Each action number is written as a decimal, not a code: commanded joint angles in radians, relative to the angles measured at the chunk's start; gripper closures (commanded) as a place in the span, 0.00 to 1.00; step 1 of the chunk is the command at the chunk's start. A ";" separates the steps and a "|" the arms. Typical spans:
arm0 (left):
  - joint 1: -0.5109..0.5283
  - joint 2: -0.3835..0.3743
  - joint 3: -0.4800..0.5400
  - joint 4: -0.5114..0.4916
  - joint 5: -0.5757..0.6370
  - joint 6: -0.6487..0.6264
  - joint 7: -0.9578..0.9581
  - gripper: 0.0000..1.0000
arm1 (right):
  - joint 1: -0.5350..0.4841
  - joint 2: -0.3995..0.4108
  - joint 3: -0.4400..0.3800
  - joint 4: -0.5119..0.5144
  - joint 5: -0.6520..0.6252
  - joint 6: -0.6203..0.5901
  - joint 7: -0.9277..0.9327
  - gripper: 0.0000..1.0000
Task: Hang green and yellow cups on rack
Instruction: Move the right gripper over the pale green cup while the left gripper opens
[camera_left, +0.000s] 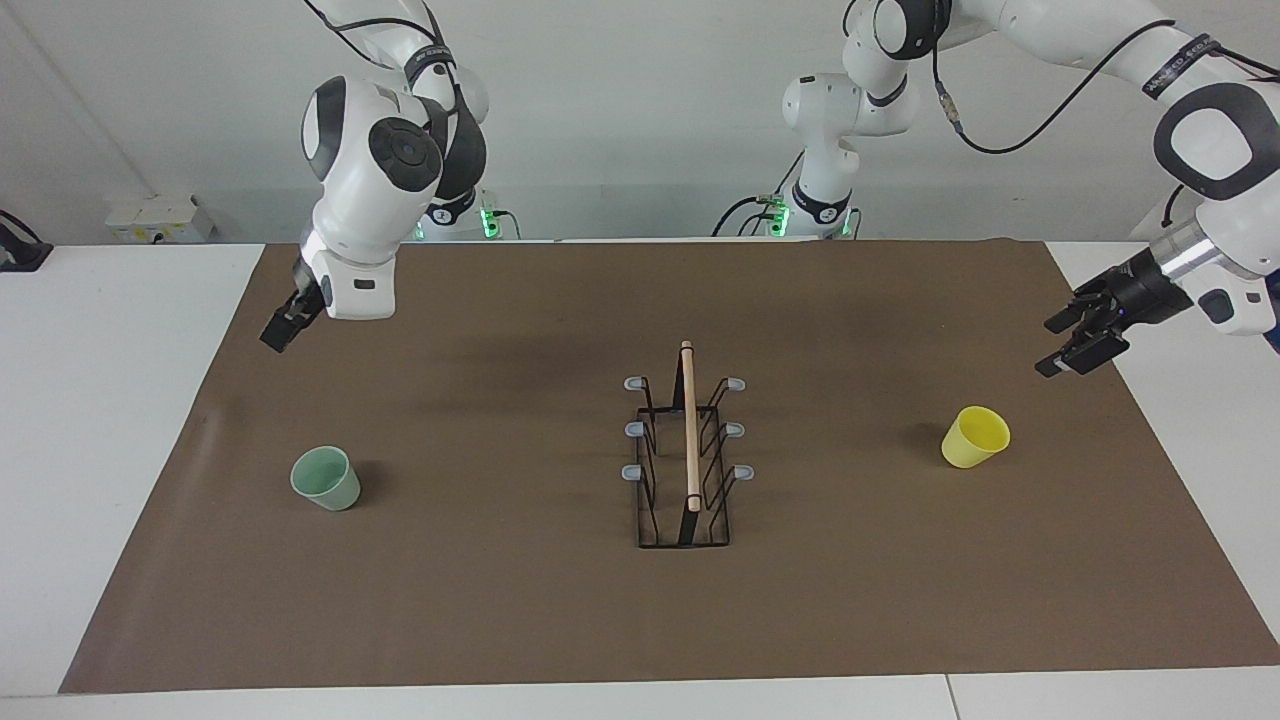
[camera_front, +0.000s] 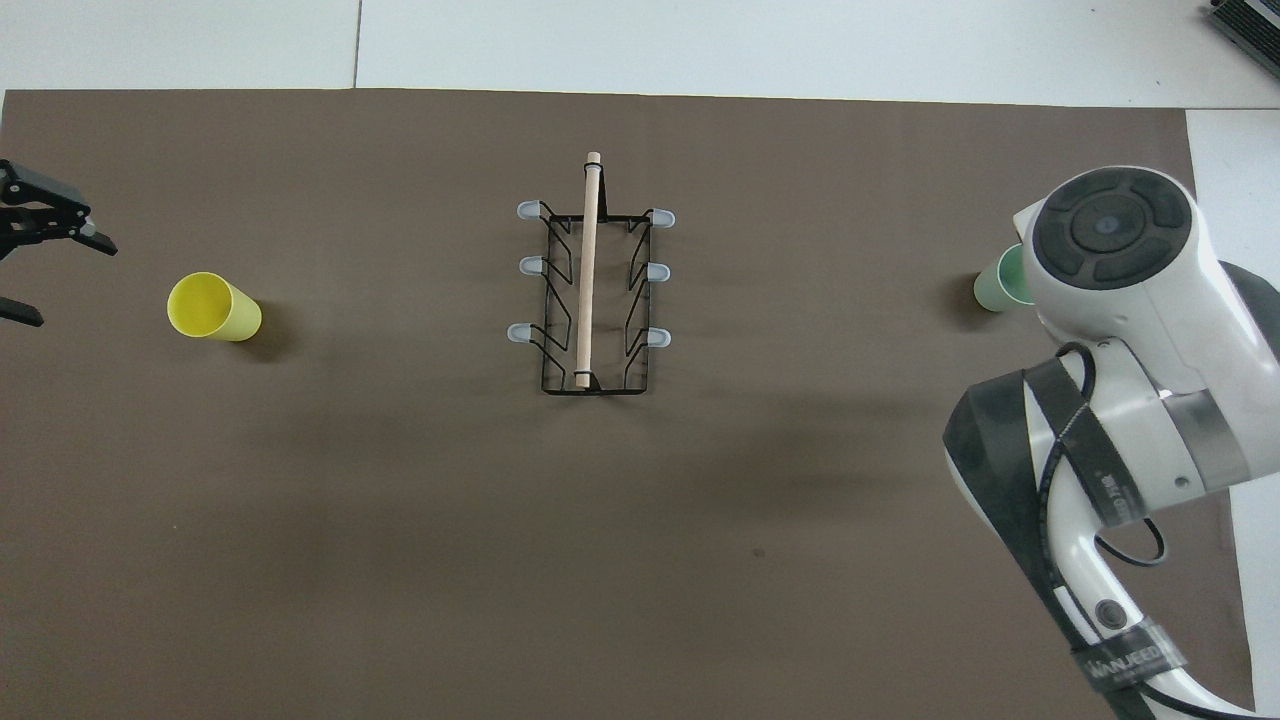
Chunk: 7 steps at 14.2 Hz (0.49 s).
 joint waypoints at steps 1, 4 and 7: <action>-0.006 0.064 0.033 0.077 -0.064 -0.034 -0.132 0.05 | 0.003 0.020 0.005 -0.016 -0.091 0.013 -0.063 0.00; -0.005 0.067 0.044 0.072 -0.102 0.033 -0.244 0.05 | 0.008 0.077 0.005 -0.019 -0.147 0.058 -0.089 0.00; -0.005 0.067 0.050 0.069 -0.147 0.067 -0.312 0.05 | 0.019 0.141 0.005 -0.024 -0.204 0.078 -0.084 0.00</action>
